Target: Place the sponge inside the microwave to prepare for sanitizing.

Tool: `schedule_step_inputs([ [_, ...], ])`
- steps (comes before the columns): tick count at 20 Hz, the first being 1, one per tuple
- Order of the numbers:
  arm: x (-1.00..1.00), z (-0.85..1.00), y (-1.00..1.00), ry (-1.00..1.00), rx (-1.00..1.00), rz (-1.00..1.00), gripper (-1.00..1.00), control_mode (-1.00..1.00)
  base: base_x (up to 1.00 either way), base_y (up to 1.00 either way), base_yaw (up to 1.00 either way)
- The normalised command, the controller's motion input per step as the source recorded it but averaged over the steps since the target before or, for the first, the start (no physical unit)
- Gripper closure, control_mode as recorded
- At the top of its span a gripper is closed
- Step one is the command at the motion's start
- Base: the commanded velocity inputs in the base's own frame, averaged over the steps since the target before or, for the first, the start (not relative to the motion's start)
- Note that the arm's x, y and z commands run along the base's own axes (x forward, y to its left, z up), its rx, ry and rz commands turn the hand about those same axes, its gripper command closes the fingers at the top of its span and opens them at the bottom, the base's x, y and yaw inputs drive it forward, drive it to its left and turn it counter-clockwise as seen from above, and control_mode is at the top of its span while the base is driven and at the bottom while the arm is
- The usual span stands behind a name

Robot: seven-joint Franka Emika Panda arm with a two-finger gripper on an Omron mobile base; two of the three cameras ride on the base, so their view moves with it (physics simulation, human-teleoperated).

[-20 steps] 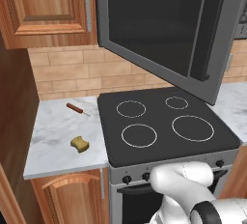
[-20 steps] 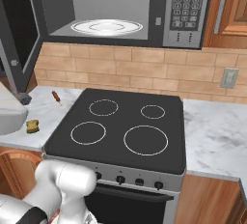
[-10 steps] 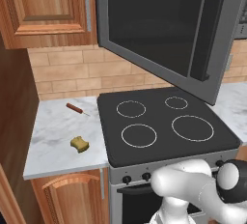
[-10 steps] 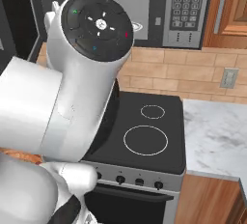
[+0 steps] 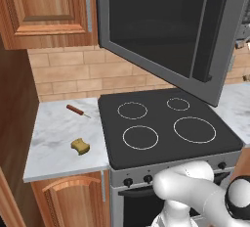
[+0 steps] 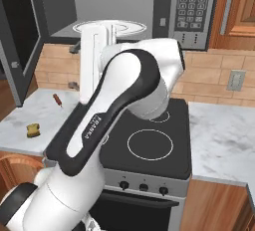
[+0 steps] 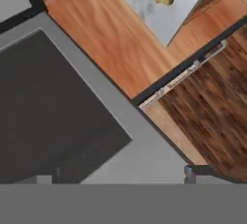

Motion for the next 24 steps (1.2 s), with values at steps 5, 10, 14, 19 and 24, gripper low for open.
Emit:
schedule_step_inputs([
  [5,0.58,-0.05,0.82,0.13,0.45,0.36,-1.00,-1.00,0.00,0.00,0.00],
  [10,0.07,0.09,0.91,0.06,0.16,0.30,-1.00,-1.00,0.00,0.00,0.00],
  [14,-0.27,0.27,0.92,-0.01,-0.01,0.15,-1.00,-1.00,0.00,0.00,0.00],
  [19,-0.25,0.24,0.74,0.00,-0.12,0.01,-1.00,-1.00,0.00,0.00,0.00],
  [24,-0.41,0.01,0.69,0.00,-0.07,-0.07,-1.00,-1.00,0.00,0.00,0.00],
])
